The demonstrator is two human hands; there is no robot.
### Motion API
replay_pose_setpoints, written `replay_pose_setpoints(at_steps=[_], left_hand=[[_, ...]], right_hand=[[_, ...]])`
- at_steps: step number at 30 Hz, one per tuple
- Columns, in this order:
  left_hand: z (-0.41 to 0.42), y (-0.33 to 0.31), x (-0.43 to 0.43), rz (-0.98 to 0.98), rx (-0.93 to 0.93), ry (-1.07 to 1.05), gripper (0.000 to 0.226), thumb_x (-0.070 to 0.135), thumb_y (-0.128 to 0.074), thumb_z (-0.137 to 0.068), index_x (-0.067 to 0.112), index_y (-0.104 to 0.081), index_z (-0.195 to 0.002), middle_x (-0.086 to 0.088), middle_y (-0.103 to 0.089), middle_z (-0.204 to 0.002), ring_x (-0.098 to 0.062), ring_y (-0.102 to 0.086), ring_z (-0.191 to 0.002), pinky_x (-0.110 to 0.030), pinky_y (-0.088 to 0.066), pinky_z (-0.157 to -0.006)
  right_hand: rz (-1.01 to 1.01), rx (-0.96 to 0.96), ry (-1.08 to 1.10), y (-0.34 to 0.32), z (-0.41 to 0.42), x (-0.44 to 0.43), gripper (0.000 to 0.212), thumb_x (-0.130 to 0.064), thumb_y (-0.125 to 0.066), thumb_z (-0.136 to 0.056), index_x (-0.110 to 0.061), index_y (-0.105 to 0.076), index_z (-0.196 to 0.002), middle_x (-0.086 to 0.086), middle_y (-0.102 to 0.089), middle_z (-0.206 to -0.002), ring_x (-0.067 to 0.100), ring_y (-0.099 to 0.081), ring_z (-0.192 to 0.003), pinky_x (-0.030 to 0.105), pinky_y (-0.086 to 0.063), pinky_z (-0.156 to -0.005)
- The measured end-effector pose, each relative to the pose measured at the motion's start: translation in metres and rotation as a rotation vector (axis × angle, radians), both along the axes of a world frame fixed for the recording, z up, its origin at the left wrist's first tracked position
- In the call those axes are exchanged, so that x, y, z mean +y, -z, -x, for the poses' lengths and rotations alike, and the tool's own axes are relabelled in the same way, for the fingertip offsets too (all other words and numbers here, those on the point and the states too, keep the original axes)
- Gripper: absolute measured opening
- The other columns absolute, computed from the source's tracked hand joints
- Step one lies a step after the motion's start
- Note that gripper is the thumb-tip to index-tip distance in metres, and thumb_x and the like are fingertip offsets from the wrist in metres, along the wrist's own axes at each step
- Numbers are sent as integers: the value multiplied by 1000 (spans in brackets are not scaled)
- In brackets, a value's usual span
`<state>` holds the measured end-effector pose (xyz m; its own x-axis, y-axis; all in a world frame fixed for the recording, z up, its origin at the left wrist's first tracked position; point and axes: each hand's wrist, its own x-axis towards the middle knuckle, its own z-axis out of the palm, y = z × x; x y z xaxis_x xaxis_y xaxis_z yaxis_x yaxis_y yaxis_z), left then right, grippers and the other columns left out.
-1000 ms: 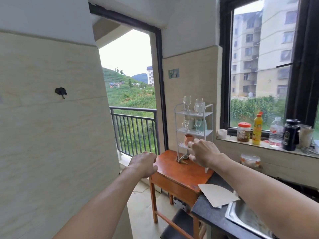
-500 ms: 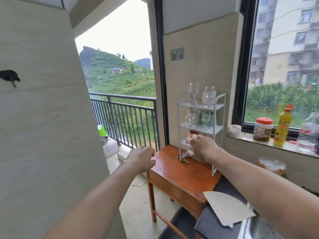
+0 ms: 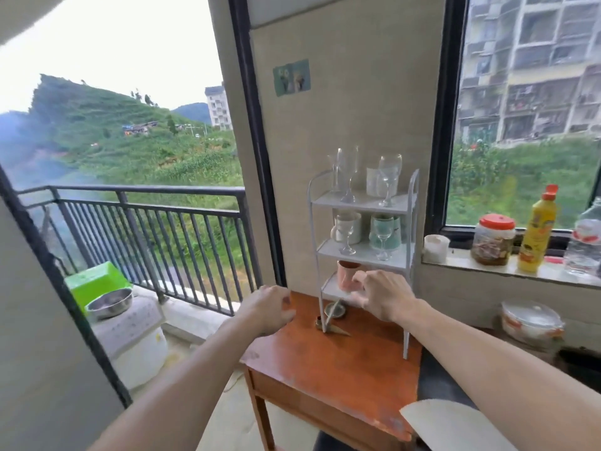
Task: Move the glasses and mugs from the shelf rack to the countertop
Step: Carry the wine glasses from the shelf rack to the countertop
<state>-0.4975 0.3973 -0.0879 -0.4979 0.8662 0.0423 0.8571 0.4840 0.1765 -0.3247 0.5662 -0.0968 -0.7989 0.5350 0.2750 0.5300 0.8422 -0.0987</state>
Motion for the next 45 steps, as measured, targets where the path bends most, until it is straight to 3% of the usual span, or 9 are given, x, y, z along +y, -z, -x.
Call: replay_pose_setpoints(at_steps=[9, 13, 20, 26, 31, 37, 40, 42, 45], left_hand=[[71, -35, 138, -235, -91, 124, 29, 36, -56, -83, 22, -66, -106, -3, -69, -100, -23, -63, -92, -37, -54, -82], [91, -62, 200, -415, -131, 158, 25, 33, -56, -84, 20, -66, -102, -1, -68, -97, -25, -63, -88, -39, -54, -81], [111, -74, 294, -559, -263, 214, 42, 31, -61, -85, 15, -57, -124, -3, -65, -112, -25, -60, -99, -34, -46, -84], [108, -67, 341, -600, -473, 208, 55, 24, -61, -84, 12, -44, -135, -8, -61, -110, -27, -57, -95, -29, -37, -74], [108, -64, 362, -627, -687, 244, 65, 13, -56, -85, 21, -30, -145, -11, -61, -109, -26, -53, -91, -29, -36, -76], [119, -62, 365, -670, -722, 282, 30, 5, -53, -84, 9, -56, -113, -10, -55, -70, -35, -62, -73, -49, -55, -70], [125, -65, 360, -652, -813, 312, 12, 7, -58, -87, 1, -62, -95, -15, -62, -72, -25, -60, -62, -40, -57, -60], [126, -69, 352, -640, -903, 353, 12, 11, -60, -89, 2, -65, -81, -9, -63, -63, -11, -57, -46, -25, -49, -44], [122, -74, 333, -591, -1022, 449, 14, 13, -63, -89, 5, -67, -79, -6, -66, -60, -4, -56, -43, -20, -43, -48]], right_hand=[[-48, 265, 210, -44, 52, 109, 27, -31, -54, -95, -13, -64, -114, 8, -71, -109, 29, -66, -86, 33, -44, -69], [-90, 475, 299, -66, 74, 149, 45, -25, -56, -95, -6, -49, -135, 14, -63, -124, 33, -64, -101, 38, -49, -78], [117, 817, 467, -68, 108, 185, 74, -31, -64, -92, -4, -26, -149, 16, -39, -152, 31, -44, -132, 39, -39, -103], [372, 1022, 556, -76, 121, 211, 73, -44, -62, -90, -9, -35, -147, 10, -57, -134, 25, -55, -120, 32, -43, -98], [331, 1066, 638, -73, 126, 221, 44, -28, -66, -86, -18, -54, -127, -15, -56, -78, -3, -50, -71, 15, -33, -59], [322, 1033, 670, -65, 127, 219, 44, -18, -64, -87, -18, -53, -130, -6, -62, -71, 12, -60, -72, 31, -47, -66], [375, 1061, 649, -67, 123, 208, 46, -15, -66, -88, -17, -51, -132, 1, -62, -73, 27, -68, -82, 47, -55, -80], [422, 1100, 617, -68, 118, 197, 45, -14, -68, -89, -18, -50, -130, 3, -61, -70, 26, -71, -79, 39, -56, -67], [492, 1141, 567, -66, 104, 176, 39, -11, -69, -88, -23, -50, -121, 5, -69, -73, 4, -68, -56, 16, -44, -44]])
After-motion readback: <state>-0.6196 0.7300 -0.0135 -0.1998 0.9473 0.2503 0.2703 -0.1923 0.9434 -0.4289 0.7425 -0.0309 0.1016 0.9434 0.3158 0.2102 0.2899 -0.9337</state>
